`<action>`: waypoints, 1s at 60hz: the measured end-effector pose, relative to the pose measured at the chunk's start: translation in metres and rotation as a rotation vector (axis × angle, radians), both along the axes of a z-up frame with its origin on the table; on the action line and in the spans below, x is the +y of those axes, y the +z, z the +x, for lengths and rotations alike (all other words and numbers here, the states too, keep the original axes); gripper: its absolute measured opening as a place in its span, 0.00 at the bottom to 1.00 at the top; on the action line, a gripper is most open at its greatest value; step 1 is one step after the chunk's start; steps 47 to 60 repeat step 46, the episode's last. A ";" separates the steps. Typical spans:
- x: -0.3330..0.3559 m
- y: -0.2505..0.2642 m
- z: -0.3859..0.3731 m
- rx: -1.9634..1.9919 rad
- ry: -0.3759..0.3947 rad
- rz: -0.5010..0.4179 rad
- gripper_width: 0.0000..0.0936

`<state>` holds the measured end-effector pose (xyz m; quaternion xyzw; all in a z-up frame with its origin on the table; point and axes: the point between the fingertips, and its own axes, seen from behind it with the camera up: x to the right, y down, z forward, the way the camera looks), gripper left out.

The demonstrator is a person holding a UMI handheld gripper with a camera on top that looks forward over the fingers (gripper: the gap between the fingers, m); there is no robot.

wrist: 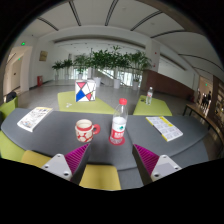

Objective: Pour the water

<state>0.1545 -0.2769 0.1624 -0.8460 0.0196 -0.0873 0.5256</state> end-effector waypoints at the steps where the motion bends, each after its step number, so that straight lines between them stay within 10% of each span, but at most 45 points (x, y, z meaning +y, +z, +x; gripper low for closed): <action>1: -0.010 0.004 -0.004 0.005 -0.004 -0.002 0.91; 26: -0.186 0.071 -0.071 0.081 -0.032 0.026 0.91; 60: -0.218 0.091 -0.078 0.045 -0.031 0.067 0.91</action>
